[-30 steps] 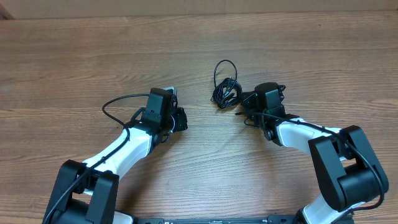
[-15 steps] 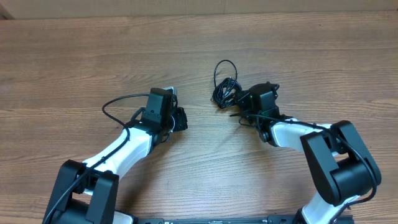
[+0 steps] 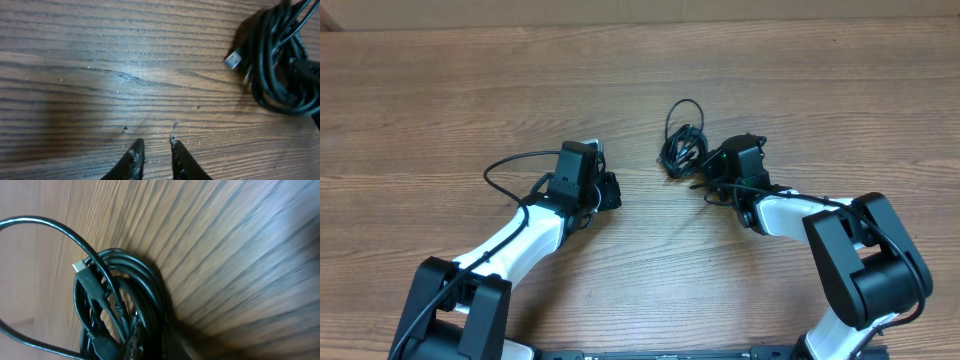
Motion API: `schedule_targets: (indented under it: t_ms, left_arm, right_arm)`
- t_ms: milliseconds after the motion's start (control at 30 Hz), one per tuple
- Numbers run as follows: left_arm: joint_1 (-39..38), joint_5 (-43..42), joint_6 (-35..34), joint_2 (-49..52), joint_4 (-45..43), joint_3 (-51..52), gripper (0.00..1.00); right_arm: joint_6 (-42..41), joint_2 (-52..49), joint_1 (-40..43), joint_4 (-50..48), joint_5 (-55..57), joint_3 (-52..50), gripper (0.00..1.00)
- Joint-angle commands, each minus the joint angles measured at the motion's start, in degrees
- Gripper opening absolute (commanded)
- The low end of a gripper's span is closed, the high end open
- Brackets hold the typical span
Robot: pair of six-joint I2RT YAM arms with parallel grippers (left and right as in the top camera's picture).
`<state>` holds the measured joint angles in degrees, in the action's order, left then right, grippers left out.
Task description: Untangle cables
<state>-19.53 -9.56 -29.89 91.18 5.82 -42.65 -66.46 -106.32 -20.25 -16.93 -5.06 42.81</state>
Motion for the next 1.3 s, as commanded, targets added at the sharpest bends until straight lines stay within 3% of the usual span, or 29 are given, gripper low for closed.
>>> schedule_targets:
  t_ms: [0, 133, 333, 833, 1100, 1167, 1267]
  left_arm:
    - [-0.2, 0.8, -0.2, 0.3, -1.4, -1.1, 0.25]
    - [0.3, -0.7, -0.2, 0.3, -4.1, -1.3, 0.34]
    - [0.7, -7.5, -0.7, 0.3, -5.2, -1.5, 0.35]
    - [0.6, -7.4, -3.7, 1.8, -1.8, -1.5, 0.36]
    - [0.5, -11.9, -5.3, 8.3, -9.2, -1.5, 0.38]
    - [0.5, -12.6, -5.3, 9.1, -11.2, -1.5, 0.31]
    - [0.5, -12.6, -5.2, 9.2, -11.9, -1.5, 0.11]
  right_arm:
    - [4.5, -0.4, -0.3, -0.2, -11.3, 0.7, 0.04]
    - [5.5, -0.4, -0.3, -0.1, -19.5, 0.7, 0.04]
    - [5.4, -0.4, -0.4, -0.2, -26.5, 0.7, 0.04]
    - [5.2, -0.4, -1.6, -0.6, -27.1, 0.7, 0.04]
    - [5.2, -0.4, -1.9, -0.5, -25.9, 0.7, 0.04]
    - [5.2, -0.4, -1.9, -0.4, -25.9, 0.7, 0.04]
    - [5.2, -0.4, -1.9, 0.4, -25.9, 0.7, 0.04]
